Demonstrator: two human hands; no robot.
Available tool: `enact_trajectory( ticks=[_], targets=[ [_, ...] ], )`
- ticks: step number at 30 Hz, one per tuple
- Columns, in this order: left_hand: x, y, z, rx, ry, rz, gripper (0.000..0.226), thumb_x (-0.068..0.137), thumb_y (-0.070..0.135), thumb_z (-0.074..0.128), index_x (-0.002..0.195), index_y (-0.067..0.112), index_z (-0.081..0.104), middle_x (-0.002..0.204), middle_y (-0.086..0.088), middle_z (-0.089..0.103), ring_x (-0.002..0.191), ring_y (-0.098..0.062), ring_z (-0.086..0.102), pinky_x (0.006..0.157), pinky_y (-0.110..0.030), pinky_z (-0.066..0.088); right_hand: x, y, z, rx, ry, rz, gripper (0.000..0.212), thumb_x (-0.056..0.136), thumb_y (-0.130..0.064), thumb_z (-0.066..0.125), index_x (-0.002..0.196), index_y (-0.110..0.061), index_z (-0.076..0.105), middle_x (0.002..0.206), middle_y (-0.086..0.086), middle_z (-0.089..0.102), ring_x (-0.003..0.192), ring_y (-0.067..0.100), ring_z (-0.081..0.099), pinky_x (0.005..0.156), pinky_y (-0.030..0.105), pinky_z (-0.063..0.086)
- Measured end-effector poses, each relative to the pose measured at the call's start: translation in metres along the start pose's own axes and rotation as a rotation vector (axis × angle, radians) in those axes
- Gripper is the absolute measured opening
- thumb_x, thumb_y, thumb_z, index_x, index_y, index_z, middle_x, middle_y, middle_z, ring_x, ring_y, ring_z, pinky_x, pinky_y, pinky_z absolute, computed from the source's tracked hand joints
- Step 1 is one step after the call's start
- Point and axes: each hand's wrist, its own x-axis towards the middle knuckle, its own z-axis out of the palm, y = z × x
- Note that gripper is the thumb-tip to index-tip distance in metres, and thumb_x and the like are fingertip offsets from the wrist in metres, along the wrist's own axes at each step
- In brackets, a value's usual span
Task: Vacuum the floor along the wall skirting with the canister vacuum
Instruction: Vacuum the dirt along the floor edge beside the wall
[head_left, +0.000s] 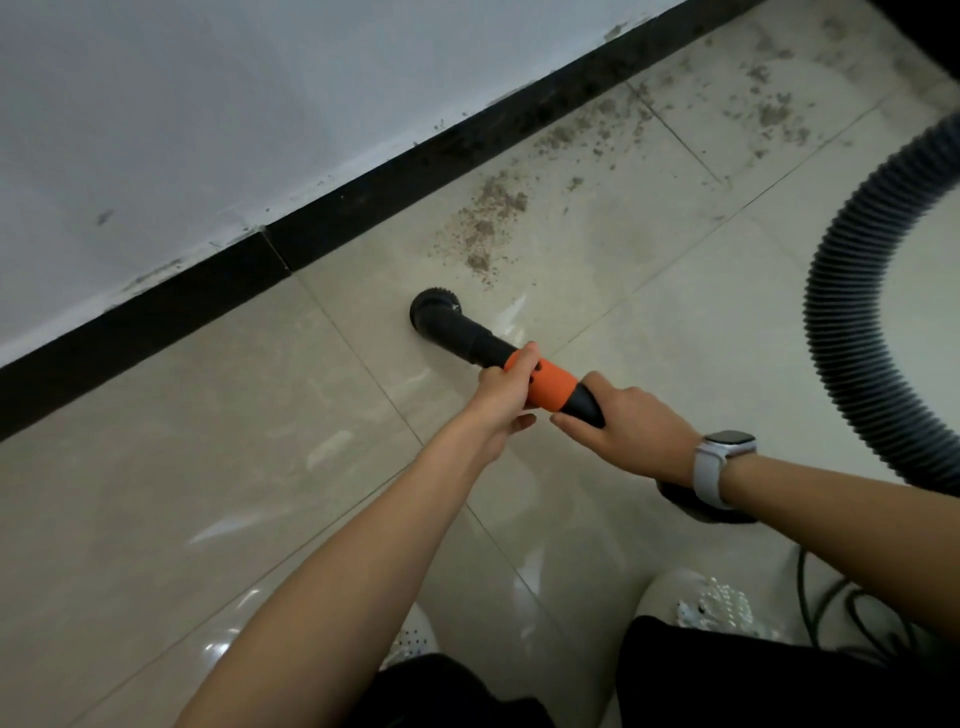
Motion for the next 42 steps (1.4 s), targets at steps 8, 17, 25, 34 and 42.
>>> enact_trajectory(
  ticks=[8, 17, 25, 34, 42],
  targets=[
    [-0.014, -0.018, -0.044, 0.027, 0.019, -0.01, 0.046, 0.096, 0.045, 0.044, 0.127, 0.01, 0.047, 0.129, -0.006, 0.056, 0.116, -0.017, 0.052, 0.097, -0.037, 0.041, 0.013, -0.044, 0.028, 0.025, 0.026, -0.176, 0.049, 0.091, -0.048, 0.054, 0.124, -0.014, 0.04, 0.104, 0.004, 0.062, 0.082, 0.025, 0.061, 0.06, 0.03, 0.036],
    [-0.019, -0.035, -0.089, 0.32, 0.401, 0.114, 0.048, 0.097, 0.046, 0.04, 0.134, 0.016, 0.047, 0.132, 0.003, 0.046, 0.123, -0.017, 0.041, 0.1, -0.032, 0.033, 0.037, -0.052, 0.012, -0.089, 0.108, -0.181, 0.058, 0.093, -0.05, 0.048, 0.142, -0.029, 0.027, 0.095, 0.007, 0.065, 0.067, 0.024, 0.051, 0.059, 0.029, 0.038],
    [0.002, -0.088, -0.131, 1.028, 0.657, 0.015, 0.088, 0.084, 0.046, 0.062, 0.148, 0.019, 0.009, 0.157, -0.011, -0.008, 0.144, -0.031, -0.008, 0.113, -0.056, 0.007, 0.009, -0.013, 0.01, -0.211, -0.15, -0.304, 0.057, 0.09, -0.053, 0.052, 0.139, -0.032, 0.031, 0.1, 0.003, 0.066, 0.074, 0.02, 0.057, 0.065, 0.026, 0.04],
    [0.008, -0.081, -0.134, 1.089, 0.66, 0.004, 0.086, 0.078, 0.044, 0.068, 0.145, 0.022, 0.017, 0.156, -0.011, -0.005, 0.144, -0.034, -0.005, 0.113, -0.055, 0.012, 0.029, 0.024, -0.03, -0.082, 0.098, -0.051, 0.053, 0.088, -0.051, 0.056, 0.134, -0.031, 0.04, 0.099, 0.01, 0.066, 0.086, 0.034, 0.061, 0.069, 0.034, 0.043],
    [0.008, -0.078, -0.133, 1.081, 0.662, 0.003, 0.09, 0.08, 0.042, 0.069, 0.147, 0.023, 0.012, 0.157, -0.01, -0.008, 0.144, -0.033, -0.007, 0.114, -0.054, 0.011, 0.013, 0.027, -0.003, -0.087, -0.101, -0.155, 0.055, 0.087, -0.051, 0.058, 0.136, -0.035, 0.04, 0.106, 0.006, 0.067, 0.089, 0.028, 0.064, 0.073, 0.031, 0.045]
  ],
)
